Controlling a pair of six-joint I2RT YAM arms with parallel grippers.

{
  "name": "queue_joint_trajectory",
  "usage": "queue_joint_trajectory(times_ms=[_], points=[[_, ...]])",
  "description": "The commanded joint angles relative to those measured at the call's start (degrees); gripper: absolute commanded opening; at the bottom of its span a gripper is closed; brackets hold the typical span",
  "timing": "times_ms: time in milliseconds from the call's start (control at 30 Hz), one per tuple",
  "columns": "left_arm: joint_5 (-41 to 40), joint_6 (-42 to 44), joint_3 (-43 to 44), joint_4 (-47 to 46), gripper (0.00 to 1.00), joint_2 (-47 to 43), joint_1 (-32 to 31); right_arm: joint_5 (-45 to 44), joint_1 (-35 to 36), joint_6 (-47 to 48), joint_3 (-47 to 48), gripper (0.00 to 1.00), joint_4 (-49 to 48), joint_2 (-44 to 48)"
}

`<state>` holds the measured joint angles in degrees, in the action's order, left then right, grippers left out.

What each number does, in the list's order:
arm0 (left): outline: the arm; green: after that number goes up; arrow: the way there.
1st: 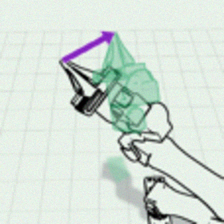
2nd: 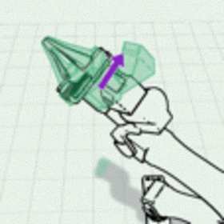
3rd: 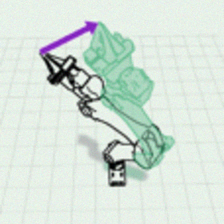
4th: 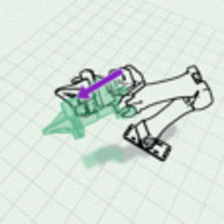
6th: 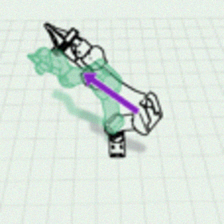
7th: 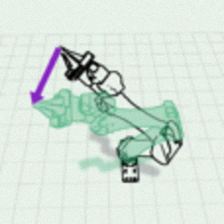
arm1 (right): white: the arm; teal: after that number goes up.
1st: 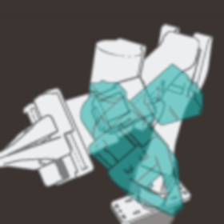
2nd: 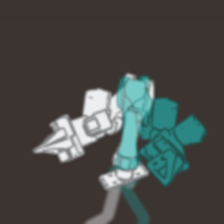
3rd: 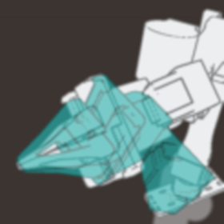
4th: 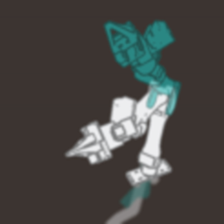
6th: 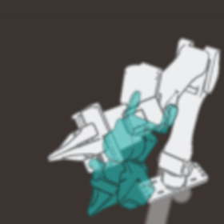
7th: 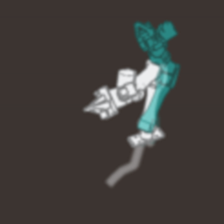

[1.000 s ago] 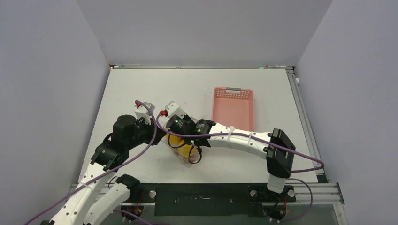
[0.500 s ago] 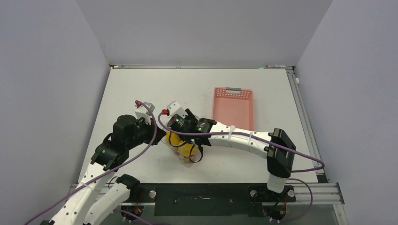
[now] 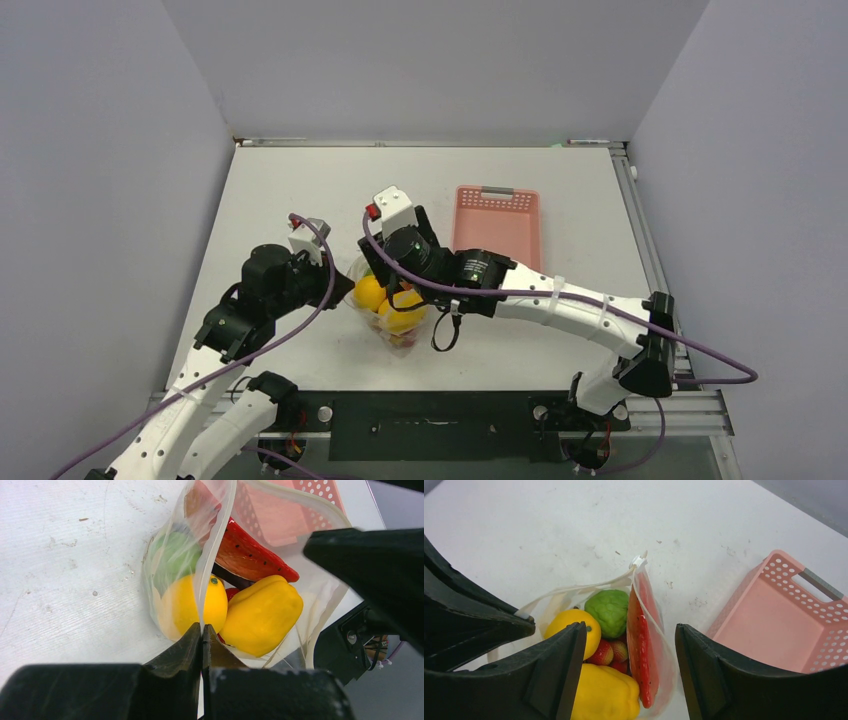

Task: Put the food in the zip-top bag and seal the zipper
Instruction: Place the fake fruit in the zipper food storage bag, then adjust the zipper food storage bag at the center of the board.

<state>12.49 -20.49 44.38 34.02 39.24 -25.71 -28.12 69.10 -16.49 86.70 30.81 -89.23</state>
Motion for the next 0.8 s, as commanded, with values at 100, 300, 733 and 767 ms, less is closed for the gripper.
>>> queue_joint_trajectory(times_ms=[100, 300, 733, 767], points=[[1.0, 0.6, -0.2, -2.1, 0.0, 0.1, 0.1, -3.5, 0.2, -0.4, 0.6, 0.66, -3.9, 6.0], [1.0, 0.5, -0.2, -2.0, 0.0, 0.1, 0.1, -4.2, -0.8, -0.7, 0.1, 0.65, -1.2, 6.3], [1.5, 0.5, -0.3, -2.2, 0.0, 0.3, 0.0, -0.6, -2.0, -2.1, -5.7, 0.63, 4.3, 7.5], [1.7, 0.5, -0.3, -2.3, 0.0, 0.3, 0.0, -0.3, -2.0, -2.3, -6.0, 0.62, 4.3, 7.6]])
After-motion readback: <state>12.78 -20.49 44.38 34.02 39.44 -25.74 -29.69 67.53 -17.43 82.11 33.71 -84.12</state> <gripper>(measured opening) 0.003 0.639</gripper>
